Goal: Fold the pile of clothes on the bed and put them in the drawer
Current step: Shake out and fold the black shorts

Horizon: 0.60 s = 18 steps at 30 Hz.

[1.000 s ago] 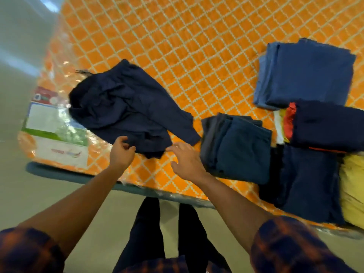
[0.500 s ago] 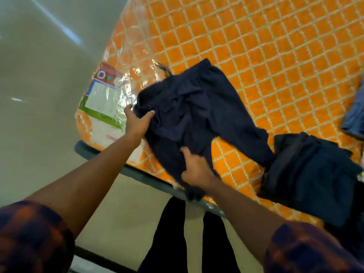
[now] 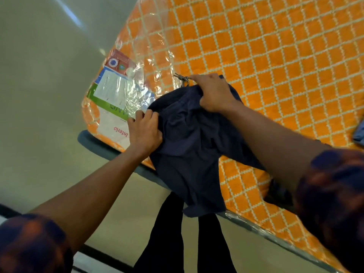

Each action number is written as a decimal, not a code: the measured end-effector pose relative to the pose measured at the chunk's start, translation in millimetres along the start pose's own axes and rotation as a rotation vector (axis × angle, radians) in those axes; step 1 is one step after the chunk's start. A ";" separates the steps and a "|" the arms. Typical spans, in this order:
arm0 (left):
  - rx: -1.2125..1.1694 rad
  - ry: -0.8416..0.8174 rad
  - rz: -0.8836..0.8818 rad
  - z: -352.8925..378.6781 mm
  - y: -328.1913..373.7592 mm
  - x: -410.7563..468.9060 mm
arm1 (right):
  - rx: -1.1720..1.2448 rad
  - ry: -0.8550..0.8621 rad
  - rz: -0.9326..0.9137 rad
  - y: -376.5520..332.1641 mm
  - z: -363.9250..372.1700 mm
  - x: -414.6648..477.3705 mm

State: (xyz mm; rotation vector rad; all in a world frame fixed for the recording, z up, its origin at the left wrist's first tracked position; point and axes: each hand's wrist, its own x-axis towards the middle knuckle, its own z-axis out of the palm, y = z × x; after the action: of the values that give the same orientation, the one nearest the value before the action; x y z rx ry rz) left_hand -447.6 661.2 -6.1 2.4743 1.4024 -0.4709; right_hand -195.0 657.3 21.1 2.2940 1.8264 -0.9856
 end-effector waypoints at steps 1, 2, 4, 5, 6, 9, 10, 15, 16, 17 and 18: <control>-0.011 -0.039 -0.028 -4.2 1.2 2.7 | -0.109 -0.112 0.010 0.7 -5.0 12.9; -0.012 -0.085 -0.051 -10.4 1.6 5.9 | -0.180 -0.200 0.019 2.1 -8.5 22.4; 0.027 -0.158 -0.061 -18.8 -2.2 8.6 | -0.268 -0.292 0.026 5.0 -11.9 31.7; 0.052 -0.166 -0.049 -22.6 -6.3 8.6 | -0.328 -0.303 0.017 5.4 -13.8 33.0; 0.073 -0.175 -0.039 -26.1 -11.5 7.0 | -0.378 -0.316 0.006 6.5 -15.2 30.5; -0.015 -0.148 -0.016 -35.9 -37.3 -2.3 | -0.398 -0.291 -0.075 15.4 -22.2 13.3; -0.062 -0.109 0.020 -38.1 -48.0 -7.2 | -0.396 -0.236 -0.119 19.6 -23.6 4.9; -0.405 0.004 0.070 -57.1 -76.9 -37.7 | -0.171 0.002 -0.211 33.7 -31.7 -39.2; -0.468 0.037 0.048 -63.2 -77.9 -44.8 | -0.055 0.008 -0.208 32.2 -35.6 -50.0; -0.504 0.080 0.040 -70.4 -77.7 -54.2 | 0.100 0.002 -0.179 27.6 -40.4 -62.4; -0.522 0.131 0.045 -79.5 -76.5 -65.3 | 0.248 -0.002 -0.146 22.8 -45.9 -74.9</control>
State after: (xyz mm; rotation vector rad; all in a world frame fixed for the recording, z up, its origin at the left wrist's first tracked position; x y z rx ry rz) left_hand -533.0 678.5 87.8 2.1281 1.3060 0.0688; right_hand -161.8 604.9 87.4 2.3126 1.9978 -1.3032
